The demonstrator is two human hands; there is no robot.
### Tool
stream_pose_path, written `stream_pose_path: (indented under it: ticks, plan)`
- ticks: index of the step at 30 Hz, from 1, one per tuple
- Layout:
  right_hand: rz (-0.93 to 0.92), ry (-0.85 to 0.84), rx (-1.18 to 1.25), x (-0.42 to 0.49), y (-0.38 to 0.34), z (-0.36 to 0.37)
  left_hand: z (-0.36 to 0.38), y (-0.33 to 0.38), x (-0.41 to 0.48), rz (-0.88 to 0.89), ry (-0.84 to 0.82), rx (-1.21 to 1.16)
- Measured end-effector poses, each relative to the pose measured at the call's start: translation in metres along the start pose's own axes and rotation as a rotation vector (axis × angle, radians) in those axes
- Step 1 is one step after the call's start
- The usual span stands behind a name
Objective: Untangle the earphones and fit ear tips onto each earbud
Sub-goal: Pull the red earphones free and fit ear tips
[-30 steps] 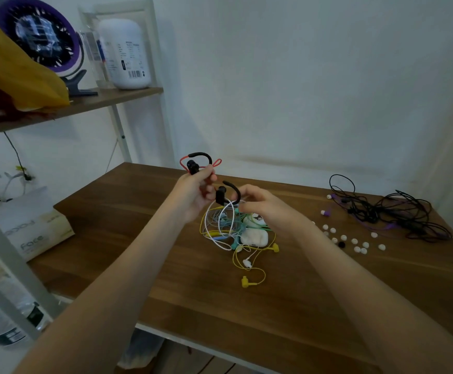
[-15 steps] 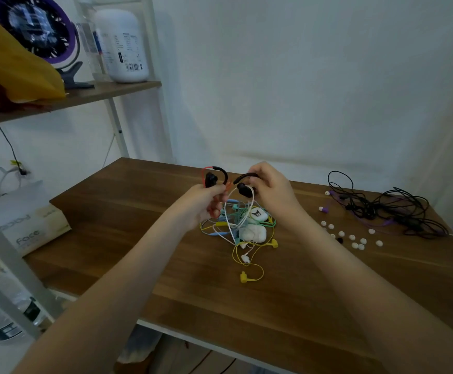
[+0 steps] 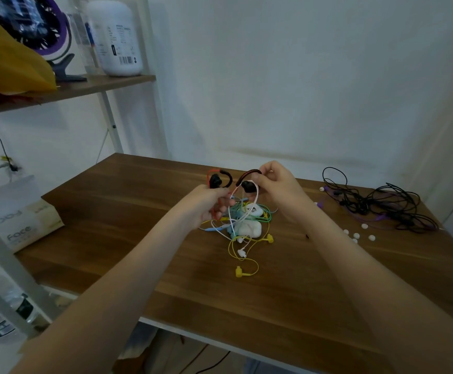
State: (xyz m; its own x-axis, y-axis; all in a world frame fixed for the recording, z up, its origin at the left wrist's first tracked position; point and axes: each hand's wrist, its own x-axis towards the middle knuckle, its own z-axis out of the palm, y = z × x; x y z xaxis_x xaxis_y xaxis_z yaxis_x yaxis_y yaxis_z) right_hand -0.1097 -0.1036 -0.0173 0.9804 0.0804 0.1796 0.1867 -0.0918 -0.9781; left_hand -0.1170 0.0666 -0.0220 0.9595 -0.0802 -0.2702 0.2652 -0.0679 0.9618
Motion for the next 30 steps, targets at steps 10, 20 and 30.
stream_pose_path:
  ticks: [10,20,30]
  plan:
    - [-0.015,-0.207,-0.200,-0.001,-0.014,-0.017,0.005,0.005,0.002,-0.014,0.070,0.013]
    - [-0.060,-0.249,-0.340,0.001,-0.027,-0.014,0.011,0.015,-0.007,0.255,-0.095,0.204]
    - [-0.071,-0.225,-0.237,-0.001,-0.024,-0.014,0.014,0.020,-0.012,0.356,-0.018,0.167]
